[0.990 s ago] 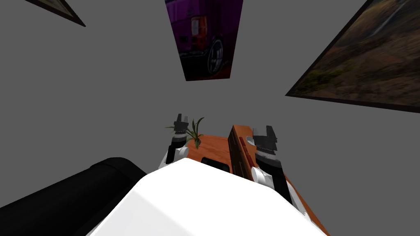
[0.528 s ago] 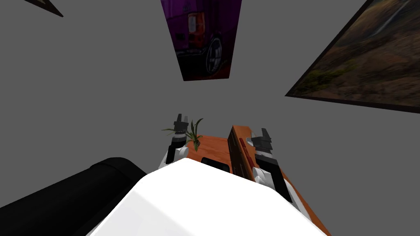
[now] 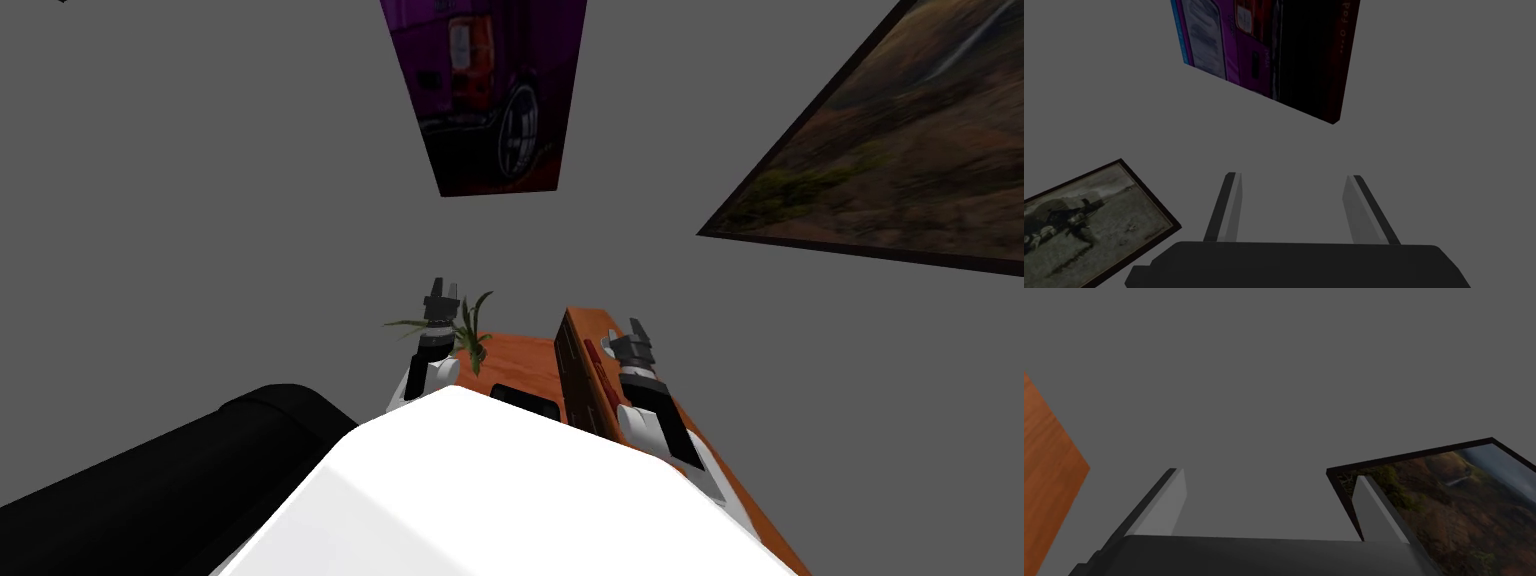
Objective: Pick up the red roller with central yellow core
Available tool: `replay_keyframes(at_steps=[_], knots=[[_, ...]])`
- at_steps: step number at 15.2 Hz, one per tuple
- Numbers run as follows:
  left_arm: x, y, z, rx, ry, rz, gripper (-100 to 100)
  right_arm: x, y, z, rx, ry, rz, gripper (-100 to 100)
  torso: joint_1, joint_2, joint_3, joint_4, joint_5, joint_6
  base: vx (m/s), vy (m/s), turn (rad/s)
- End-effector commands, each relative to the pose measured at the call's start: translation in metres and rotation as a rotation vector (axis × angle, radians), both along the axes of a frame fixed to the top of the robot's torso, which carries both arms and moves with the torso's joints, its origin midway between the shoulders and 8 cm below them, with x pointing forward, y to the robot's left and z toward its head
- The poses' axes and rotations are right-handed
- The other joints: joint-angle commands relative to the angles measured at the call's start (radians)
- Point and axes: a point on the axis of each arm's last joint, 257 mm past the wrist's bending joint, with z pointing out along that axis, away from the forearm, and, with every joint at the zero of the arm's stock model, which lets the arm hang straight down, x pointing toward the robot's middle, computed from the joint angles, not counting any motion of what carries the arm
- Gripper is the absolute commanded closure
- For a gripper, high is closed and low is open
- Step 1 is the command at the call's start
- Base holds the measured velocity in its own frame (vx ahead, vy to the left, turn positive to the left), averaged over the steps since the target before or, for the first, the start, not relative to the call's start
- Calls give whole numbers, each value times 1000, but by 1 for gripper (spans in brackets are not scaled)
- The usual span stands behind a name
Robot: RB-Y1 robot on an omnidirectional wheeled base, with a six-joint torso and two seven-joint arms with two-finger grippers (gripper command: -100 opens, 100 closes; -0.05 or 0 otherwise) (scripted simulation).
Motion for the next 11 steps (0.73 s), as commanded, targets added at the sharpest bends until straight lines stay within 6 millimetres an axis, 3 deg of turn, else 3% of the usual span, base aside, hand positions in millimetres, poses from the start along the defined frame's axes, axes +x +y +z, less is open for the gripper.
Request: replay_keyframes(at_steps=[1,3,4,6,7,9,10,11], knots=[[0,0,0,0,0,0,0,4,-11,-29,42,78,-15,-100,0,0,0,0,0,0,89,24,-87],[0,0,0,0,0,0,0,4,-12,-36,45,104,-19,-100,0,-1,0,0,0,0,70,27,-44],[0,0,0,0,0,0,0,7,-22,-55,77,152,-31,-100,0,0,0,0,0,0,63,25,-53],[0,0,0,0,0,0,0,7,-23,-61,80,175,-35,-100,0,0,0,0,0,0,61,18,-43],[0,0,0,0,0,0,0,9,-33,-80,113,223,-50,-100,0,1,0,0,0,0,83,26,-55],[0,0,0,0,0,0,0,9,-34,-86,116,247,-54,-100,0,-1,0,0,0,0,75,29,-44],[0,0,0,0,0,0,0,9,-45,-107,152,298,-71,-100,0,0,0,0,0,0,66,21,-65],[0,0,0,0,0,0,0,9,-45,-111,154,317,-74,-100,0,0,0,0,0,0,75,24,-62]])
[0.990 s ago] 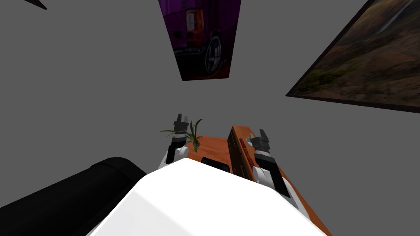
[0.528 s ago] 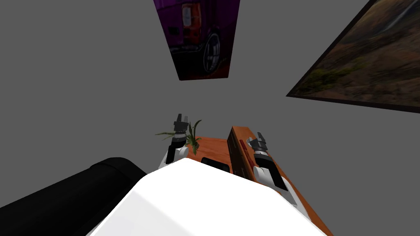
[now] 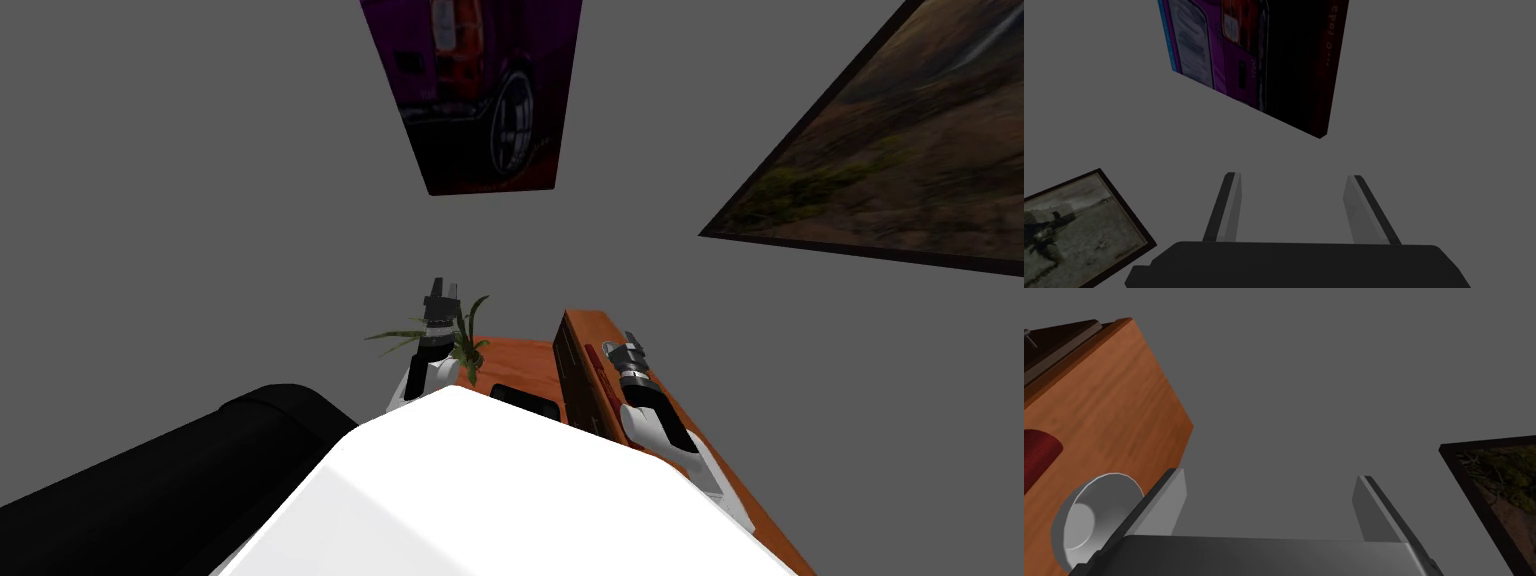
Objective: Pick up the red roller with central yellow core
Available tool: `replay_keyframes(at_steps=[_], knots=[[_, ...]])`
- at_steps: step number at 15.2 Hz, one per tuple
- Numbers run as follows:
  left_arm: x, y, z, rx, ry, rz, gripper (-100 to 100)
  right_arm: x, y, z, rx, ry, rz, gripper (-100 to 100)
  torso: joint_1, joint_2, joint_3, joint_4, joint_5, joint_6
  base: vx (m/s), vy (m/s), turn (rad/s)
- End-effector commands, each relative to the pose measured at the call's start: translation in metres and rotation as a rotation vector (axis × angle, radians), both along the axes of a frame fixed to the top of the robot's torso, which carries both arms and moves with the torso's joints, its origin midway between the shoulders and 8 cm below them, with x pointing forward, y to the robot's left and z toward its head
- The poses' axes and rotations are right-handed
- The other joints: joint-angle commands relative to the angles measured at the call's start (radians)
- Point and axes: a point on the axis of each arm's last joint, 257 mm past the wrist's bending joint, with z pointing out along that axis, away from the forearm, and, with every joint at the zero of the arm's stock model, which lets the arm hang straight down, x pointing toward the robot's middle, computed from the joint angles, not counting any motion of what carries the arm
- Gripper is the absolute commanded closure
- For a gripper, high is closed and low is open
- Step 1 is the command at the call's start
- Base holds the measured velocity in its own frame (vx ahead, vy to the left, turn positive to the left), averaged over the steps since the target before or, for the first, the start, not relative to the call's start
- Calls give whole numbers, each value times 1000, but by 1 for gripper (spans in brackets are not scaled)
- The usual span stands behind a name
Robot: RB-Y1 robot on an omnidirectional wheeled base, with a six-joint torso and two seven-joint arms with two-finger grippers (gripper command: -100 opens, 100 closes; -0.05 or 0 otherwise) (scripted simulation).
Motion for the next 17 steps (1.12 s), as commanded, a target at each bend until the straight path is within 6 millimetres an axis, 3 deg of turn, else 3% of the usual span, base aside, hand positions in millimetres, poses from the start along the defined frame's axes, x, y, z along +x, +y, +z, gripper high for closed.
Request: replay_keyframes(at_steps=[1,2,6,7,9,10,12,13,15,17], knots=[[0,0,0,0,0,0,0,-1,-5,-14,16,38,-10,-100,0,0,0,0,0,0,56,19,-21],[0,0,0,0,0,0,0,-1,-15,-32,52,89,-30,-100,0,1,0,0,0,0,64,22,-62],[0,0,0,0,0,0,0,-7,-27,-65,96,184,-60,-100,0,-1,-1,0,0,0,83,27,-62],[0,0,0,0,0,0,0,-10,-37,-82,133,226,-85,-100,0,-1,0,0,0,0,80,21,-53],[0,0,0,0,0,0,0,-13,-37,-89,138,257,-89,-100,0,-1,-1,0,0,0,75,23,-48],[0,0,0,0,0,0,0,-17,-47,-107,176,300,-116,-100,-1,0,0,0,0,0,77,24,-66],[0,0,0,0,0,0,0,-20,-47,-113,181,328,-120,-100,0,-1,0,0,0,0,70,28,-48],[0,0,0,0,0,0,0,-25,-57,-130,220,370,-148,-100,0,0,0,0,0,0,77,20,-67],[0,0,0,0,0,0,0,-29,-56,-137,225,399,-153,-100,-1,-1,0,0,0,0,72,14,-42],[0,0,0,0,0,0,0,-38,-65,-157,268,458,-185,-100,-1,0,0,0,0,0,81,20,-68]])
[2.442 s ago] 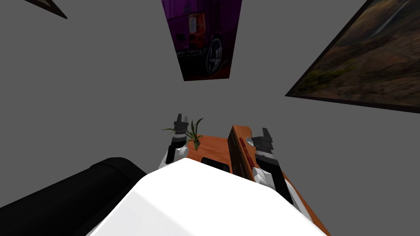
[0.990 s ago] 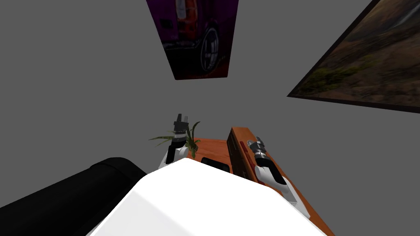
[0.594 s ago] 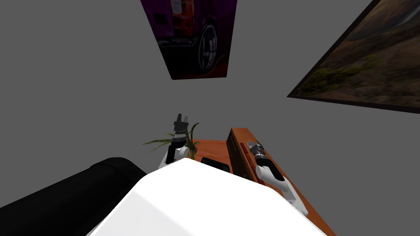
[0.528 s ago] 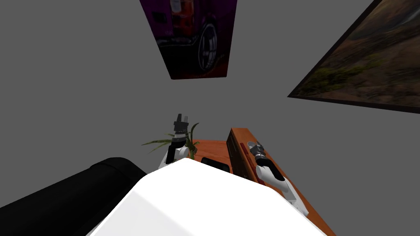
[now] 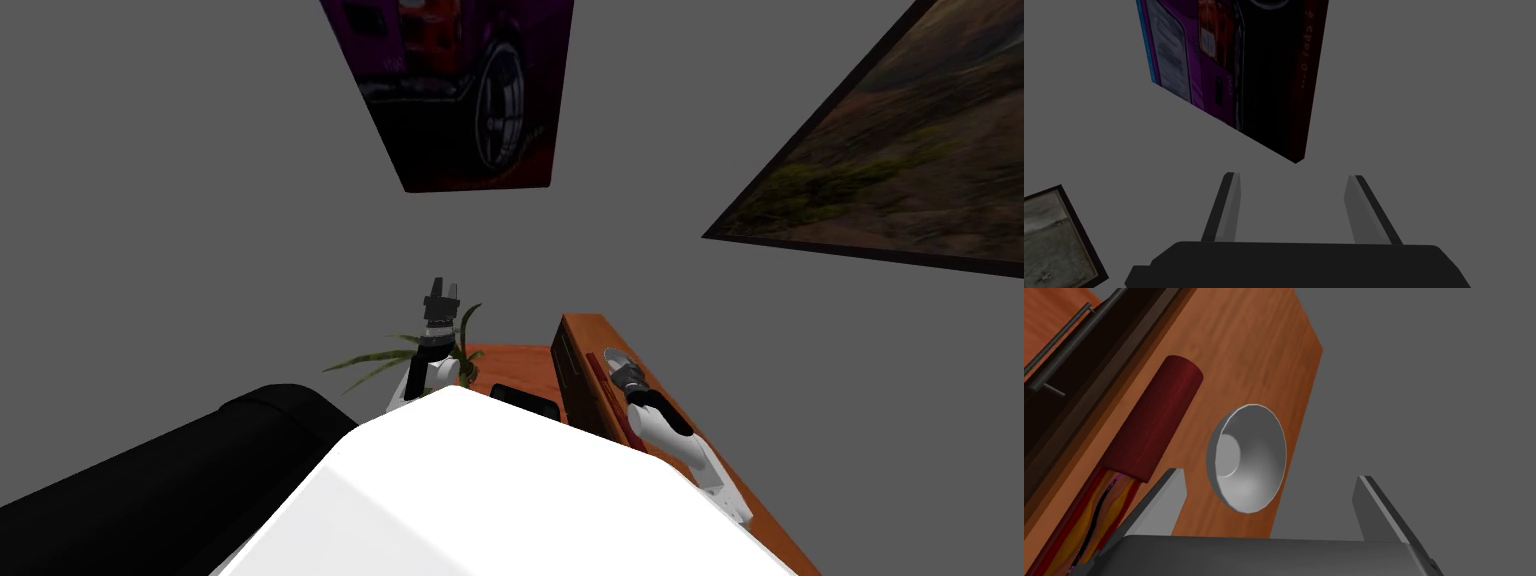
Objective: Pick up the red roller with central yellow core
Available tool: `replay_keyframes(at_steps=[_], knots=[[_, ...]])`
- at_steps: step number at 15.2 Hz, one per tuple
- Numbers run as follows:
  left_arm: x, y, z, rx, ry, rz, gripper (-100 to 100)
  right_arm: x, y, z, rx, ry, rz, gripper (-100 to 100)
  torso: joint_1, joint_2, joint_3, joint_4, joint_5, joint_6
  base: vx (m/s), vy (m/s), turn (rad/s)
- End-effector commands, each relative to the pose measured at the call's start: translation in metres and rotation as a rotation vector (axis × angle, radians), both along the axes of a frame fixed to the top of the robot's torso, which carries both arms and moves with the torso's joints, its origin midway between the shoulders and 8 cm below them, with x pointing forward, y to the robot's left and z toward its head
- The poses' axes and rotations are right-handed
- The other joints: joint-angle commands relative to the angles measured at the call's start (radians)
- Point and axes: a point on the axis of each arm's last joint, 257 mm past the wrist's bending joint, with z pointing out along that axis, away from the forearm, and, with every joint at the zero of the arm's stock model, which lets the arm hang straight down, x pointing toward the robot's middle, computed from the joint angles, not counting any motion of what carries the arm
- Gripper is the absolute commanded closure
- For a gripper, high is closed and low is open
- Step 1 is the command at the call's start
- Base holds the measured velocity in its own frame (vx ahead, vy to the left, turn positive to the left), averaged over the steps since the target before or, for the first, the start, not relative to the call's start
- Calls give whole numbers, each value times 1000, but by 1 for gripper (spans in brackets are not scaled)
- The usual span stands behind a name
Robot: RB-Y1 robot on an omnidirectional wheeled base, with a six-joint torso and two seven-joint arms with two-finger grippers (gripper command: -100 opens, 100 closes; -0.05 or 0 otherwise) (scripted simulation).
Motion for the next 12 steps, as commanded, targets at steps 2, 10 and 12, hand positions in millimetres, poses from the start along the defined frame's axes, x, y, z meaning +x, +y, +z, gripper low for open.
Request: replay_keyframes(at_steps=[2,10,12], knots=[[0,0,0,0,0,0,0,-13,-13,-24,56,77,-48,-100,0,1,0,0,0,0,62,25,-34],[0,0,0,0,0,0,0,-43,-24,-66,148,229,-125,-100,0,1,1,0,0,0,60,18,-50],[0,0,0,0,0,0,0,-54,-29,-80,188,279,-162,-100,0,1,0,0,0,0,75,19,-28]])
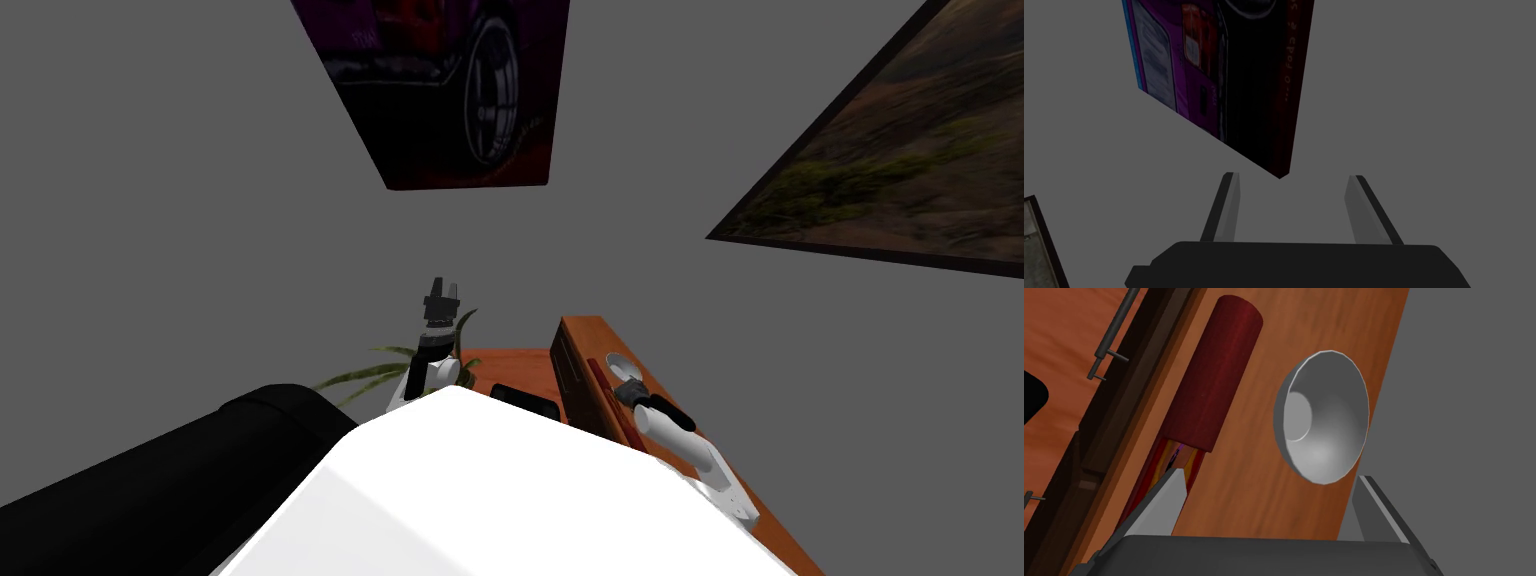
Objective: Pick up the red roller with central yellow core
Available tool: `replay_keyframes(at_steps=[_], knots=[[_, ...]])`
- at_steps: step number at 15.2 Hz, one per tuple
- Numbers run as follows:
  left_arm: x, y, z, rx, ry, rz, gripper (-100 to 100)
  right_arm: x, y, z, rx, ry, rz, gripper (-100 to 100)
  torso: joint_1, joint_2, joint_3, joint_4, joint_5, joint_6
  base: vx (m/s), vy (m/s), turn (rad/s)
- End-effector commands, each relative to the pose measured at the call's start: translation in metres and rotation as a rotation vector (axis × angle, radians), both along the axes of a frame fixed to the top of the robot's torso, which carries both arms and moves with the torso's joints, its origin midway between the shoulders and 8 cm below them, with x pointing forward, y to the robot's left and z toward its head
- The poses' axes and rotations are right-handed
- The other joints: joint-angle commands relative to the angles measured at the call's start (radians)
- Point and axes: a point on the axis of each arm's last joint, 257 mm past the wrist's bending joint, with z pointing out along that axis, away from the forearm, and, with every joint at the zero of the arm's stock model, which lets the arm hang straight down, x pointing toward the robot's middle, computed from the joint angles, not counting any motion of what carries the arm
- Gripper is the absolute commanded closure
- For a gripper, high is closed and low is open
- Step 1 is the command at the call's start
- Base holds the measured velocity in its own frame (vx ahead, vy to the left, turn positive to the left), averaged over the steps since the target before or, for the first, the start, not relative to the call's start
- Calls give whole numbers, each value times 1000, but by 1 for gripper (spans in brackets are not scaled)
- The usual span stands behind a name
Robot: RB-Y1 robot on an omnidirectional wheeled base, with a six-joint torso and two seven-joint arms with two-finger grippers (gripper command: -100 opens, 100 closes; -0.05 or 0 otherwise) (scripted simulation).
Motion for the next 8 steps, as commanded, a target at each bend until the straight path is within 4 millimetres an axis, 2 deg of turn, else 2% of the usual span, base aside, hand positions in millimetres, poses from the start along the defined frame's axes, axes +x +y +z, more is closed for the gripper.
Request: replay_keyframes(at_steps=[1,2,3,5,8], knots=[[0,0,0,0,0,0,0,-14,-3,-15,36,58,-30,-100,0,0,0,0,0,0,86,18,-60],[0,0,0,0,0,0,0,-14,-3,-15,37,61,-30,-100,0,0,0,0,0,0,59,13,-29],[0,0,0,0,0,0,0,-25,-7,-27,73,105,-68,-100,0,1,0,0,0,0,68,24,-62],[0,0,0,0,0,0,0,-28,-6,-30,79,120,-69,-100,0,1,0,0,0,0,60,23,-44],[0,0,0,0,0,0,0,-51,-11,-49,151,208,-142,-100,-1,0,0,0,0,0,80,15,-66]])
